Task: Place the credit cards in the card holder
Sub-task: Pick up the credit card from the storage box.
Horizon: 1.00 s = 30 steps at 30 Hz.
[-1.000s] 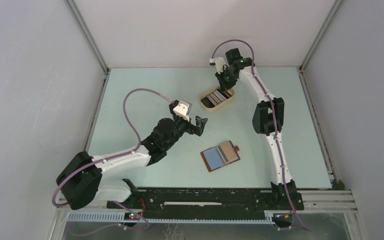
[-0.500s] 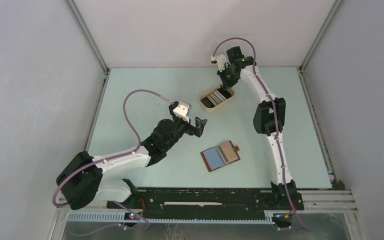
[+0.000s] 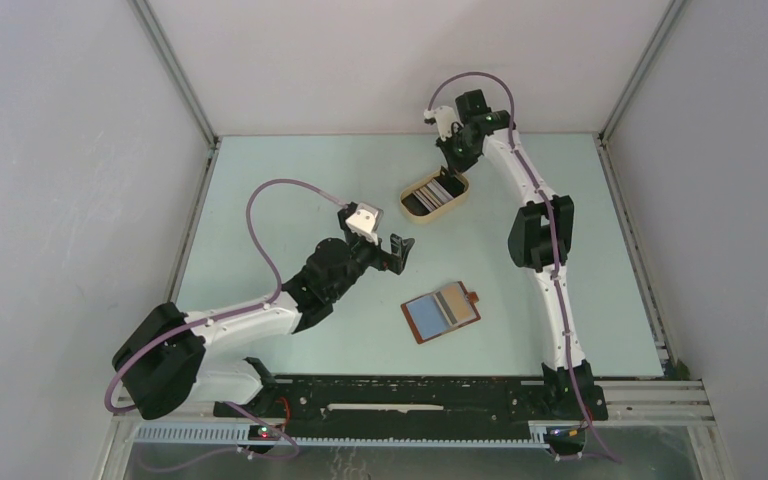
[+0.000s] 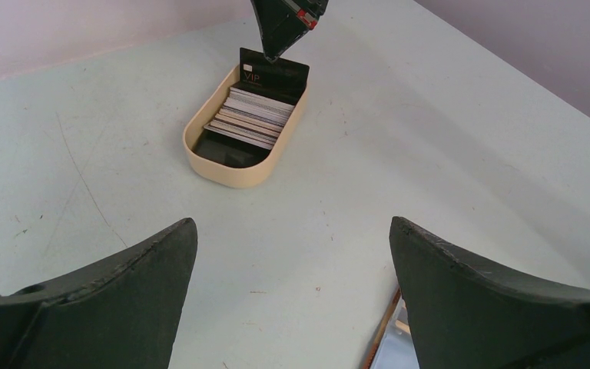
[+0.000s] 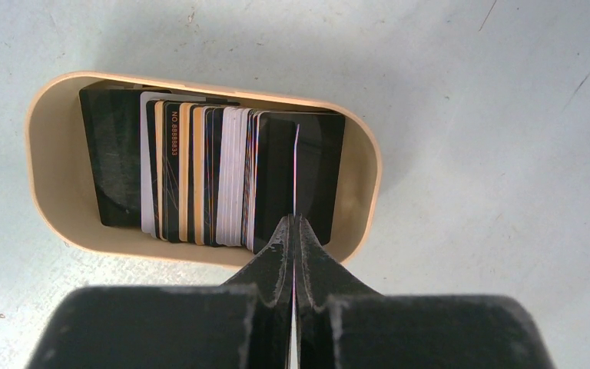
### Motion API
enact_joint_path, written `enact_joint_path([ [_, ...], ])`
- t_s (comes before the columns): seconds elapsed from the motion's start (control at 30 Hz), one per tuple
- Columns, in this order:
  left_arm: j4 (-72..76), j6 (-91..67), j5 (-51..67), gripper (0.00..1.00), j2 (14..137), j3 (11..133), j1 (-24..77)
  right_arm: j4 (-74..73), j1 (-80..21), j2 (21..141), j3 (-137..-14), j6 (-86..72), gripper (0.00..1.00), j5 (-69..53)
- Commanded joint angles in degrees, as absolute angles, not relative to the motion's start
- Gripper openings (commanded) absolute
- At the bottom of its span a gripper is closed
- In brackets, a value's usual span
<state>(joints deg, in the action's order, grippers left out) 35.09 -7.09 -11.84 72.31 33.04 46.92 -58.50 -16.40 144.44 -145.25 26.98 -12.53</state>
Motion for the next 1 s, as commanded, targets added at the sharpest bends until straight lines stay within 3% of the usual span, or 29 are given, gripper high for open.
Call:
enact_joint_path([
  [0.0, 37.4, -7.2, -12.7, 1.00, 70.8, 32.2, 46.8, -58.5, -15.8, 139.1, -148.9, 27.4, 0.00, -13.2],
  [0.33, 37.4, -7.3, -12.7, 1.00, 70.7, 32.2, 46.8, -59.4, -15.1, 137.1, -149.9, 26.7, 0.00, -15.6],
  [0.57, 38.0, -7.9, -12.9, 1.00, 70.7, 31.8, 46.8, -61.9, -14.6, 134.3, -148.3, 26.0, 0.00, -23.8],
  [0.7, 39.1, -8.5, -12.0, 1.00, 69.9, 30.8, 46.5, -60.2, -14.6, 127.7, -139.0, 25.3, 0.00, -29.7],
  [0.97, 44.4, -18.9, -1.9, 1.00, 63.3, 23.8, 43.1, -50.0, -13.7, 104.5, -105.7, 21.1, 0.00, -44.1],
])
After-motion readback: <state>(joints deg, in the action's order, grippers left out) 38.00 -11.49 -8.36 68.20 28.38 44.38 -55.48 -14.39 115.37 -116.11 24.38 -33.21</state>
